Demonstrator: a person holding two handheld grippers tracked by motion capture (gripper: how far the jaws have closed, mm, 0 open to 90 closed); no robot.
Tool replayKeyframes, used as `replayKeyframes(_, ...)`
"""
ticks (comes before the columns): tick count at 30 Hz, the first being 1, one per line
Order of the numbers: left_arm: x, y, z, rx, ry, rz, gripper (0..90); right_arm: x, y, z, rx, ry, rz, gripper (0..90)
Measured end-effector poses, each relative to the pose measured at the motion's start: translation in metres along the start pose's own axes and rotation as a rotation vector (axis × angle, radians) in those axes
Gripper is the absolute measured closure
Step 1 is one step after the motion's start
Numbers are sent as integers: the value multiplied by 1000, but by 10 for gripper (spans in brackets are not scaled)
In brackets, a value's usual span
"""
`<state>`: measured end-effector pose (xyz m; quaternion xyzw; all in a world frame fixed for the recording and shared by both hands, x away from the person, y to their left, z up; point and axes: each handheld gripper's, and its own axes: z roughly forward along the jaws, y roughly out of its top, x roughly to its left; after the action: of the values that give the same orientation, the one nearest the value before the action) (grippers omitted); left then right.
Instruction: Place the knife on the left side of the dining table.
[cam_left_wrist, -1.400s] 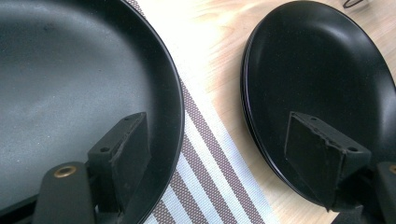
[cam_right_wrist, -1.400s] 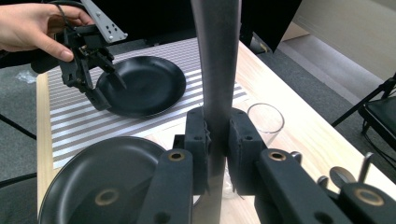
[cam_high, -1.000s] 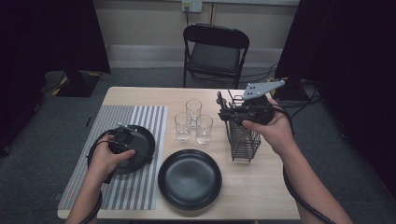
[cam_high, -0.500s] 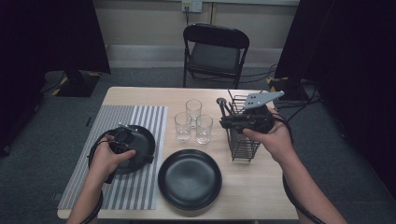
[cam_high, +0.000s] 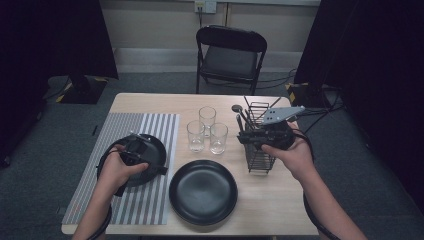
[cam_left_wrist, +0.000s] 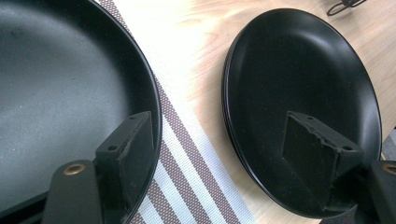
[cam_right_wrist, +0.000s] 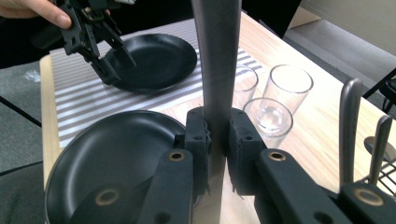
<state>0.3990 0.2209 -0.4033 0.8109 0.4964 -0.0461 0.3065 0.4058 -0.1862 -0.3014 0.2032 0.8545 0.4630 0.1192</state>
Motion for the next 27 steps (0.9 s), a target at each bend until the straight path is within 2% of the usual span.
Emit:
replayKeyframes(9,-5,1,3,19,-10,-7,284,2,-13,1,13,-11,1,807)
replayKeyframes(10,-5,1,2,30,-14,4,292,2,-14,1,12,-11,1,807)
replayKeyframes(12,-8,2,4,26,-19,-21,296,3,-17,2,8,-8,3,807)
replayKeyframes(14,-10,4,3,38,-31,-12,319,4,-19,2,16,-12,1,807)
replayKeyframes(15,-12,4,4,28,-35,-23,321,4,-20,2,19,-12,0,807)
replayKeyframes(18,-16,6,2,22,-44,-16,342,5,-22,3,21,-12,-1,807)
replayKeyframes(21,-20,7,0,10,-44,-38,357,6,-25,3,27,-16,-6,807)
replayKeyframes(24,-23,7,0,6,-83,-49,362,7,-29,4,26,-18,-4,807)
replayKeyframes(26,-25,8,0,17,-82,-31,363,7,-34,5,24,-22,1,807)
replayKeyframes(27,-28,9,0,17,-91,-35,373,7,-36,5,26,-22,2,807)
